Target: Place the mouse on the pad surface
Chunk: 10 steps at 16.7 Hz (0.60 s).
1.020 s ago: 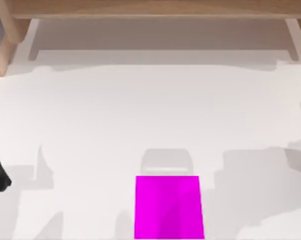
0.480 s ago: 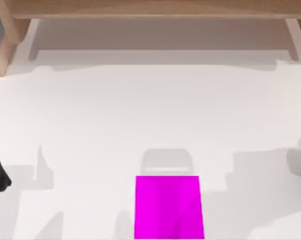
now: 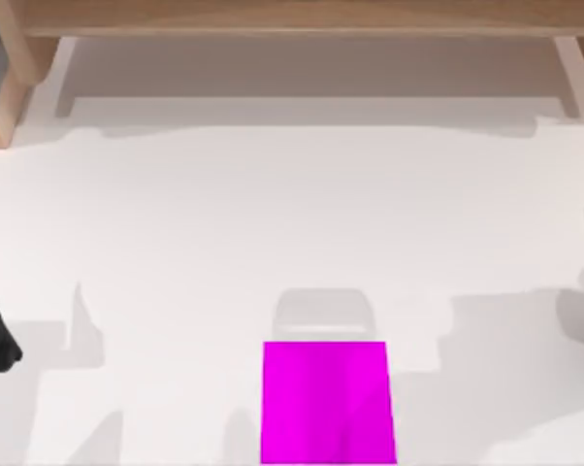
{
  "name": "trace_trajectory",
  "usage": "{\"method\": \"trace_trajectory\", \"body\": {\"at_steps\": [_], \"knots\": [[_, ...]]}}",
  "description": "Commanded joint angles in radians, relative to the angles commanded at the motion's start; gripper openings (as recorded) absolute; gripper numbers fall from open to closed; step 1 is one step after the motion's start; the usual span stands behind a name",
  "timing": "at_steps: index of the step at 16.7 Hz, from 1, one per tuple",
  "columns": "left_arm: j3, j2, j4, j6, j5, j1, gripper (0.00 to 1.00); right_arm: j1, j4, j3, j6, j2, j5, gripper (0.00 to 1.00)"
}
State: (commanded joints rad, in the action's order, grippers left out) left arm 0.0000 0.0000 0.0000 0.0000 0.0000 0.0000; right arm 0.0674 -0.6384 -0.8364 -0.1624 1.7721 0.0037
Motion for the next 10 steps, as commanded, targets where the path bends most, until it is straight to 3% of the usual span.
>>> {"method": "trace_trajectory", "body": {"at_steps": [4,10], "knots": [[0.000,0.000,0.000,0.000,0.000,0.000,1.00,0.000,0.000,0.000,0.000,0.000,0.000,0.02],[0.000,0.000,0.000,0.000,0.000,0.000,1.00,0.000,0.000,0.000,0.000,0.000,0.000,0.00]]}}
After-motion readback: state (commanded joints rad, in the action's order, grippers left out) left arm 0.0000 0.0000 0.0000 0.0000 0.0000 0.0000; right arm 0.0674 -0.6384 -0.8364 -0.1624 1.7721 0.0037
